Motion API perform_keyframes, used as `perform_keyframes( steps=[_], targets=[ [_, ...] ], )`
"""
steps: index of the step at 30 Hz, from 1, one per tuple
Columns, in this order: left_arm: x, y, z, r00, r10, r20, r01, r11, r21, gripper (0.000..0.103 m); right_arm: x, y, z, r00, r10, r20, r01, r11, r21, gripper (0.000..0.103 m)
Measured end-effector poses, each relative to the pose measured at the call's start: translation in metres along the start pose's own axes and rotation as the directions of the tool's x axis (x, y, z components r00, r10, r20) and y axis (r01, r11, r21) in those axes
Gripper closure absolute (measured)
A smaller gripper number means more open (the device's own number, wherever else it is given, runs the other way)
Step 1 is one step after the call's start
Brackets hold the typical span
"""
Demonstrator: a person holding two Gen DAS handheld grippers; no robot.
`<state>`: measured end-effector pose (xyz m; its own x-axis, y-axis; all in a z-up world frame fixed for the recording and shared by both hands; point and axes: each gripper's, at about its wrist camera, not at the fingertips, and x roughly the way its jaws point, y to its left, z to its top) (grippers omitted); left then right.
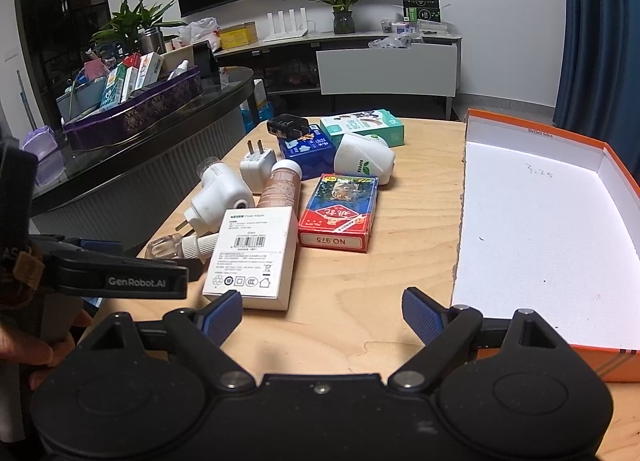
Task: Organize rigid objects
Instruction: 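Grasp the clear glass refill bottle with the left tool while the right tool grasps the white adapter box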
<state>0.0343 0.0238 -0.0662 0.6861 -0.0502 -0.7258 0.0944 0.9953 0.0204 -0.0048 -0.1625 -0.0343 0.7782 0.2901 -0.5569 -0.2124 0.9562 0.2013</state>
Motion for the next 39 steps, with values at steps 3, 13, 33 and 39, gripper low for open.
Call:
perform_keyframes(
  steps=[3,13,33,39],
  targets=[
    [-0.005,-0.009,-0.005,0.997,-0.076,0.022,0.075,0.996,0.048,0.000,0.001,-0.002,0.000,1.000,-0.015,-0.004,0.015,1.000,-0.012,0.001],
    [-0.009,-0.018,-0.014,0.977,-0.209,0.037,0.205,0.975,0.081,0.005,0.003,-0.011,0.000,0.999,-0.053,-0.010,0.053,0.999,-0.013,0.001],
    [0.000,-0.027,-0.015,0.978,-0.191,0.083,0.170,0.963,0.211,0.053,0.005,-0.012,0.000,0.999,-0.035,-0.038,0.034,0.999,-0.018,0.001],
    [-0.004,-0.020,-0.015,0.982,-0.176,0.075,0.163,0.975,0.151,0.053,0.006,-0.007,0.001,0.998,0.020,-0.053,-0.023,0.998,-0.059,0.001]
  ],
)
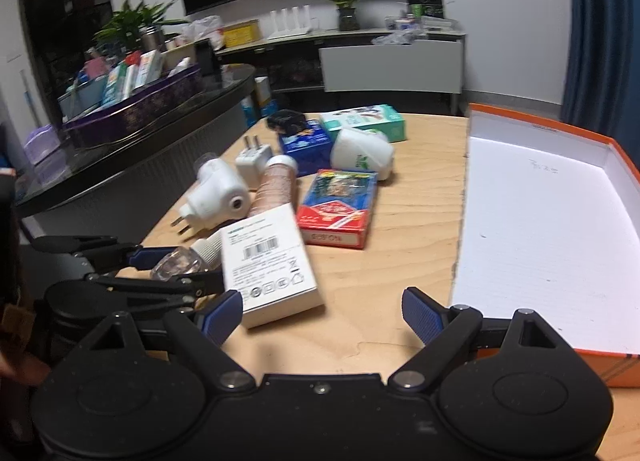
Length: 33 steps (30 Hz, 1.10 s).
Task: Organize rigid objects
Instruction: 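Grasp the clear glass refill bottle with the left tool while the right tool grasps the white adapter box, then lift and carry the bottle with the left tool while the right tool carries the box to the orange-rimmed lid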
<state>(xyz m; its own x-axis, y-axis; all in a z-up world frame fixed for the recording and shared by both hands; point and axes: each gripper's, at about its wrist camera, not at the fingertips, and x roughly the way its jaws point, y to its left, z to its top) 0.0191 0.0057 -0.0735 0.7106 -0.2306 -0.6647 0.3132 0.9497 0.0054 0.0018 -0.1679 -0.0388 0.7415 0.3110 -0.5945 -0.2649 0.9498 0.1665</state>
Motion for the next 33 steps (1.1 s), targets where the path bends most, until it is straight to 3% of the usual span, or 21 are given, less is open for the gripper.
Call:
perform_keyframes(
  steps=[6,14,17,26,33],
  targets=[
    [-0.022,0.004,-0.002,0.998,0.059,0.026,-0.057,0.996,-0.067,0.053,0.008,0.015,0.009,0.997,0.075,-0.026,-0.078,0.989,-0.122,0.001],
    [-0.032,0.012,-0.001,0.987,0.155,0.042,-0.148,0.979,-0.142,0.053,0.056,0.030,0.022,0.989,0.048,-0.142,-0.079,0.973,-0.218,0.004],
    [-0.034,0.016,0.000,0.986,0.162,0.043,-0.152,0.974,-0.168,0.053,0.071,0.030,0.025,0.980,0.044,-0.194,-0.087,0.972,-0.220,0.030],
    [-0.041,0.006,0.014,0.985,0.154,0.077,-0.138,0.973,-0.185,0.053,0.034,0.002,0.042,0.997,0.041,-0.070,-0.049,0.991,-0.121,0.033],
    [-0.042,-0.028,0.053,0.990,0.064,0.127,-0.045,0.988,-0.150,0.053,-0.012,-0.051,0.065,0.996,-0.074,0.051,0.075,0.997,-0.018,0.033]
  ],
)
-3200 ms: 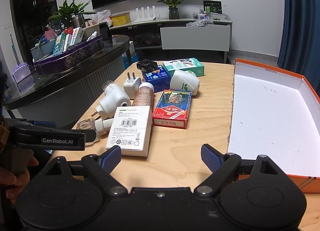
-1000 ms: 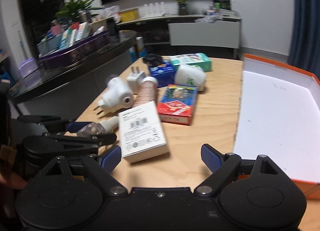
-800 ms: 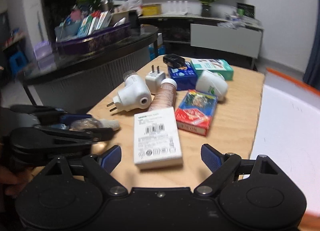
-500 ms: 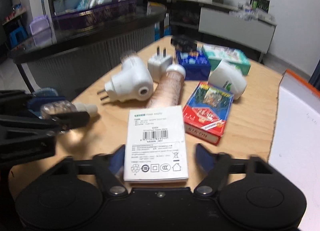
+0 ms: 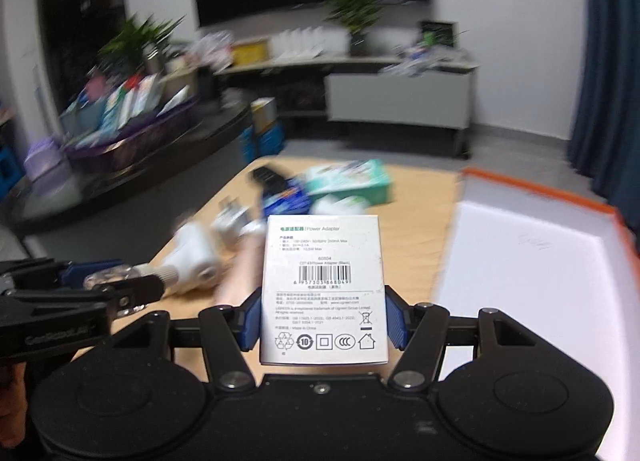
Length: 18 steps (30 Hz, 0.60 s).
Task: Organize rigid objects
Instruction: 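Lift and carry the bottle with the left tool while the right tool carries the box to the orange-rimmed lid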
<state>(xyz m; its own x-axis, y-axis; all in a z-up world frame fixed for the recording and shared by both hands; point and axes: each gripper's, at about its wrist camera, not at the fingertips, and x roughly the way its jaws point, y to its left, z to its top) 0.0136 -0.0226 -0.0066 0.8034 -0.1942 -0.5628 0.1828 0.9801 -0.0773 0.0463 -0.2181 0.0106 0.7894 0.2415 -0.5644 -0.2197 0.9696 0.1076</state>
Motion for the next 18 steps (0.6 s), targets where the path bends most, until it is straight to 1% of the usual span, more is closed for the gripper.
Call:
perform_keyframes(
  steps=[3,6,9,11,15,16,18],
  targets=[
    [0.006,-0.027,0.021,0.998,-0.059,0.008,0.059,0.998,0.025,0.053,-0.014,-0.035,0.010,0.997,-0.065,0.031,0.064,0.997,0.049,0.033],
    [0.011,-0.058,0.044,0.994,-0.109,0.022,0.108,0.992,0.062,0.053,-0.030,-0.071,0.023,0.989,-0.139,0.050,0.134,0.986,0.102,0.033],
    [0.018,-0.085,0.073,0.983,-0.180,0.025,0.178,0.981,0.073,0.053,-0.050,-0.107,0.041,0.978,-0.193,0.075,0.179,0.971,0.159,0.033],
    [0.023,-0.104,0.094,0.977,-0.209,0.028,0.206,0.974,0.093,0.053,-0.063,-0.128,0.055,0.969,-0.230,0.093,0.212,0.961,0.177,0.033],
    [0.033,-0.135,0.126,0.962,-0.269,0.040,0.263,0.957,0.126,0.053,-0.079,-0.158,0.081,0.959,-0.259,0.112,0.233,0.951,0.203,0.033],
    [0.036,-0.140,0.130,0.959,-0.280,0.040,0.274,0.954,0.124,0.053,-0.082,-0.163,0.083,0.956,-0.268,0.117,0.241,0.949,0.205,0.033],
    [0.042,-0.146,0.130,0.958,-0.282,0.044,0.275,0.953,0.126,0.053,-0.081,-0.170,0.086,0.954,-0.274,0.117,0.245,0.945,0.217,0.033]
  ],
)
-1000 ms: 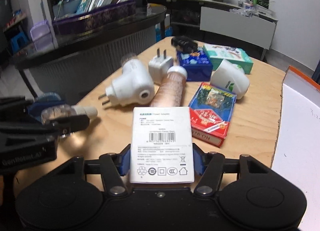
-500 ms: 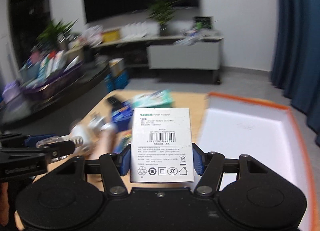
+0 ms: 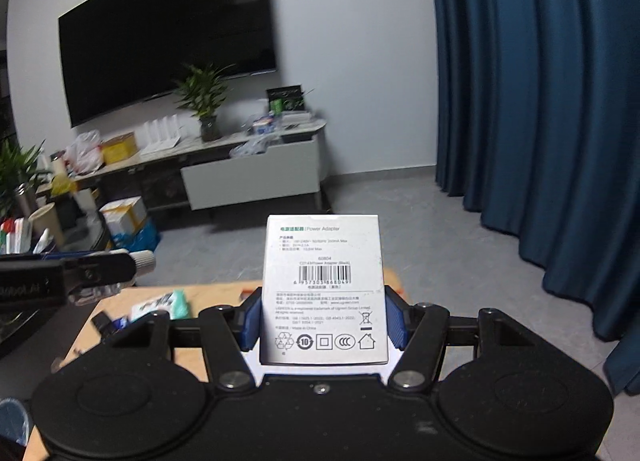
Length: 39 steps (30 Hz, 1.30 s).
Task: Organize rigid objects
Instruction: 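Lift and carry the bottle with the left tool while the right tool carries the box to the orange-rimmed lid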
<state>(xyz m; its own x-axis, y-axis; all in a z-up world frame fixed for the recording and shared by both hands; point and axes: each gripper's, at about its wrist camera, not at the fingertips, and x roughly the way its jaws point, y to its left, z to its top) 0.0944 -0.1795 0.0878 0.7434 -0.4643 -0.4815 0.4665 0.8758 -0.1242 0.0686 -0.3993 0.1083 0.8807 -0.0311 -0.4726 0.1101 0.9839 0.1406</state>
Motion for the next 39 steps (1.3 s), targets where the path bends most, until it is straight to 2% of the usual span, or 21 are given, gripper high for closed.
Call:
perform_keyframes(
  steps=[7,11,18,39],
  targets=[
    [0.036,0.008,-0.028,0.996,0.027,-0.082,-0.031,0.999,-0.044,0.053,0.038,-0.008,-0.019,0.997,0.012,-0.077,-0.010,0.999,0.031,0.033],
    [0.056,0.012,-0.043,0.991,0.048,-0.125,-0.052,0.998,-0.030,0.053,0.061,-0.012,-0.025,0.993,0.021,-0.115,-0.016,0.999,0.044,0.033],
    [0.090,0.020,-0.052,0.979,0.051,-0.199,-0.058,0.998,-0.031,0.053,0.089,-0.012,-0.034,0.986,0.030,-0.162,-0.021,0.998,0.057,0.033],
    [0.122,0.002,-0.047,0.969,0.055,-0.241,-0.066,0.997,-0.038,0.053,0.131,-0.023,-0.042,0.978,0.009,-0.209,0.005,0.998,0.066,0.033]
  ],
)
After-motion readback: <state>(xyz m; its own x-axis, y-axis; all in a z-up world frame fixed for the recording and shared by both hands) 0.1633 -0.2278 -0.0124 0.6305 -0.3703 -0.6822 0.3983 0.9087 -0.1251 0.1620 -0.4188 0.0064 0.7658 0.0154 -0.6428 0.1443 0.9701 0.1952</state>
